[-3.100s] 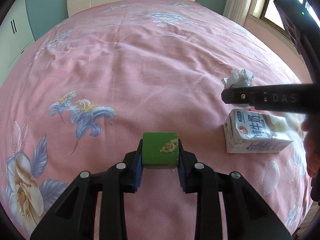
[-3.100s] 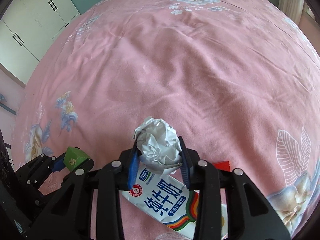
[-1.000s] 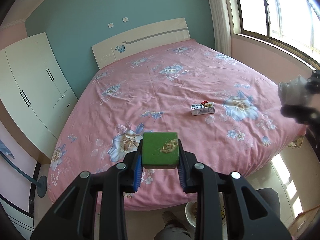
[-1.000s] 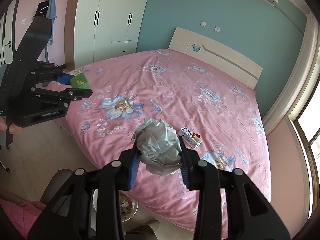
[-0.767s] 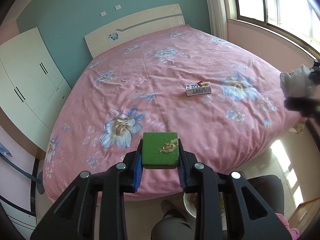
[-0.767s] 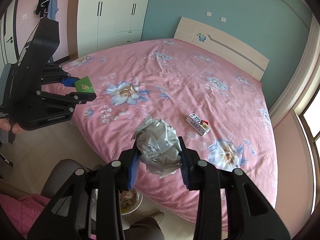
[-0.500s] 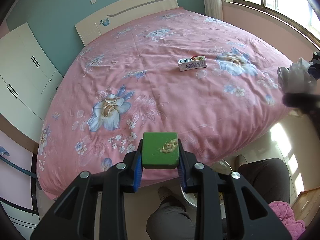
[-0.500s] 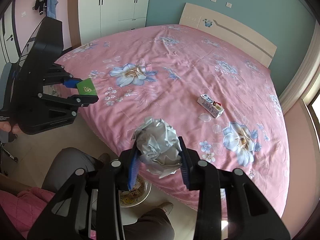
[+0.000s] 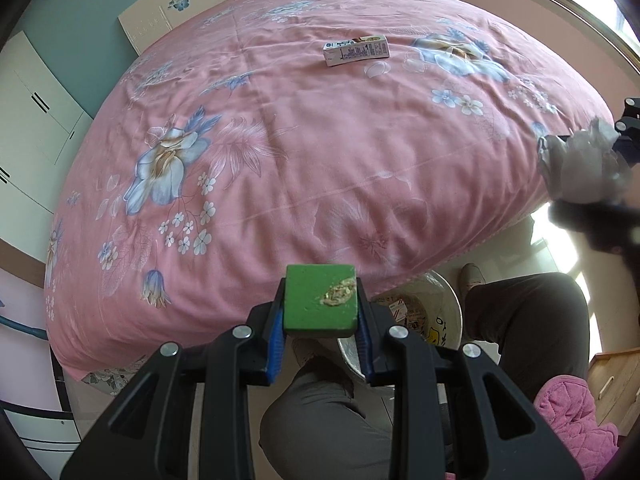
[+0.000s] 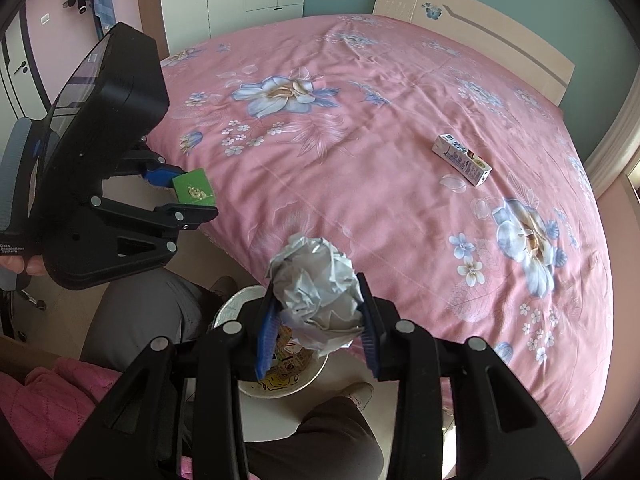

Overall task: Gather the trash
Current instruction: 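Lift the green box and crumpled foil and carry them over the bin, then open both tools to drop the green box and foil into the bin, then move both open tools back toward the milk carton on the bed, then grasp the small red block with the right tool while the left tool approaches the milk carton, then close the left tool on the white milk carton while the right tool holds the red block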

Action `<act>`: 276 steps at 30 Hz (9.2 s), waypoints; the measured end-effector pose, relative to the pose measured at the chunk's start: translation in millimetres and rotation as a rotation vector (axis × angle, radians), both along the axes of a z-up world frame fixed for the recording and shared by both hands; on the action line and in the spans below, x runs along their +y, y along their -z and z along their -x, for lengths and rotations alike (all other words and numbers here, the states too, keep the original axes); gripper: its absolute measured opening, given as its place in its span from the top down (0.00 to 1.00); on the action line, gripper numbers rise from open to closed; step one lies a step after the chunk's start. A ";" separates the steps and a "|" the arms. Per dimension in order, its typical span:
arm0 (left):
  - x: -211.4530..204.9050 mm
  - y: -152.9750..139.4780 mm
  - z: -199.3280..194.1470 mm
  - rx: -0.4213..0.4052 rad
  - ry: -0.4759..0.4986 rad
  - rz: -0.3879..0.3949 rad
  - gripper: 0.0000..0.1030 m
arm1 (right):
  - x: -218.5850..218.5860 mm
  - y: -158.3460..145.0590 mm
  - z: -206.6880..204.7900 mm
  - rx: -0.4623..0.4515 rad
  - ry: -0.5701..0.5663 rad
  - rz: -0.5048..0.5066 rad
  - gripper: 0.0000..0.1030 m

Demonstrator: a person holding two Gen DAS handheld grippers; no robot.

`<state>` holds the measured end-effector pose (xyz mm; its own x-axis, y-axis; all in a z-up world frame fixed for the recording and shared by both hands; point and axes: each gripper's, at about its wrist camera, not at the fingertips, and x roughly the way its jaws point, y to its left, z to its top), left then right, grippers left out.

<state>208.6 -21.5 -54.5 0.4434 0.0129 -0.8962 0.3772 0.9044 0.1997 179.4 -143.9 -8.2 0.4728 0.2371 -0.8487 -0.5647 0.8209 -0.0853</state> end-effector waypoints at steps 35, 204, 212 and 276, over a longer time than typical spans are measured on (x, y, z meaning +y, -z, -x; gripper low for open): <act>-3.0 164.6 -1.6 0.334 -0.043 0.004 0.69 | 23.5 159.2 -4.6 0.237 -0.032 0.072 0.64; -152.8 59.7 -371.7 -0.093 0.699 0.088 0.12 | -131.0 108.7 -496.1 0.358 0.522 -0.201 0.34; -162.2 85.6 -381.7 -0.039 0.738 0.099 0.12 | -124.0 135.5 -512.9 0.417 0.489 -0.139 0.34; -189.0 83.8 -326.4 0.074 0.540 0.372 0.63 | -163.3 121.5 -488.8 0.287 0.533 -0.142 0.60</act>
<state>535.0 -210.5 -138.3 0.2379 -0.5107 -0.8262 0.7976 0.5881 -0.1338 668.2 -307.2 -129.7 0.3150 0.1515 -0.9369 -0.0581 0.9884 0.1403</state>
